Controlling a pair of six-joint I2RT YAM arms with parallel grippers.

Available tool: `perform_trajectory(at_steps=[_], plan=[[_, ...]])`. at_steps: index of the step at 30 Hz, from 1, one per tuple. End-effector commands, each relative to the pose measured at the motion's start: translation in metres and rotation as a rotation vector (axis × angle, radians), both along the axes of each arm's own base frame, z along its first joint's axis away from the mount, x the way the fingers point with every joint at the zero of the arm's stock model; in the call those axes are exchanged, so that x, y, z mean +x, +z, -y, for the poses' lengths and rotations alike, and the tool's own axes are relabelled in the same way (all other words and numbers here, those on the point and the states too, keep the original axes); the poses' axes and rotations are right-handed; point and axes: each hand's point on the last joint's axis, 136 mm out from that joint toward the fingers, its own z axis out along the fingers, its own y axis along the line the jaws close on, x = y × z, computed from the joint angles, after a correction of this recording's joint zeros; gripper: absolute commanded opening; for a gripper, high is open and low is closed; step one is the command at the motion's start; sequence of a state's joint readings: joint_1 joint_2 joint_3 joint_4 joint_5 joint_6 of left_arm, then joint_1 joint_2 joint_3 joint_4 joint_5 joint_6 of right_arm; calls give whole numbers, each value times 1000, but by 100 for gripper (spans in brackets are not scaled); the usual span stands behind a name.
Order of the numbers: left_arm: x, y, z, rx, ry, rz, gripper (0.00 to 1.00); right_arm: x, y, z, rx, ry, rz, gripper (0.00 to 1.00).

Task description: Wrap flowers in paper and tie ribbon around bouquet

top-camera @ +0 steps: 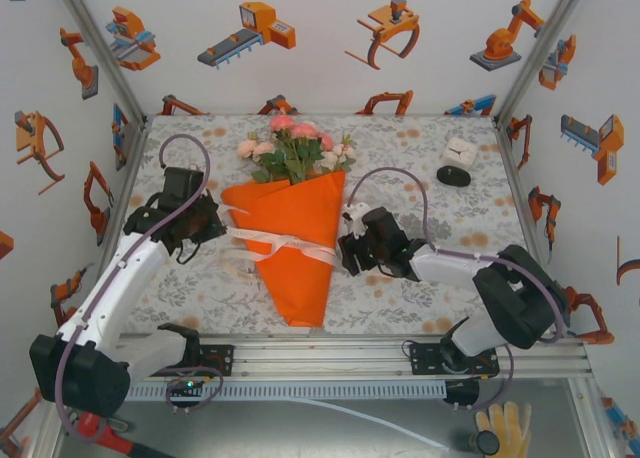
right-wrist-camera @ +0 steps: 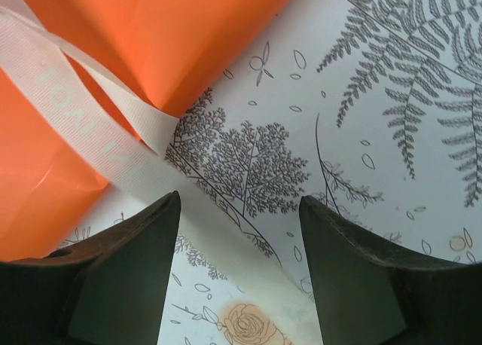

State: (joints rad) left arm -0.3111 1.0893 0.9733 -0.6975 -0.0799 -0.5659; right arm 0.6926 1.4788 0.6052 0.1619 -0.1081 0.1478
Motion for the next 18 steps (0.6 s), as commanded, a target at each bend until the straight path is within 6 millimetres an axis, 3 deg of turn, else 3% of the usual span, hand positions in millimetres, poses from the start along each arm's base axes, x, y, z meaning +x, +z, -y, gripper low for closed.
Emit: perform_trajectory(at_steps=[1,4,8,14,18], plan=[[-3,-1,-6,-11,35,-15,0,1,-4,-10,-50,56,13,60],[-1,-3,-4,-14,26,-25,0,-11,-7,-24,-51,145,4,58],[1,-4,-4,-11,23,-23,0,-36,10,-48,103,273,13,60],[3,-7,0,-27,7,-34,0,-44,15,-45,117,275,-16,60],[3,-8,3,-39,1,-37,0,-51,30,-47,127,316,-16,59]])
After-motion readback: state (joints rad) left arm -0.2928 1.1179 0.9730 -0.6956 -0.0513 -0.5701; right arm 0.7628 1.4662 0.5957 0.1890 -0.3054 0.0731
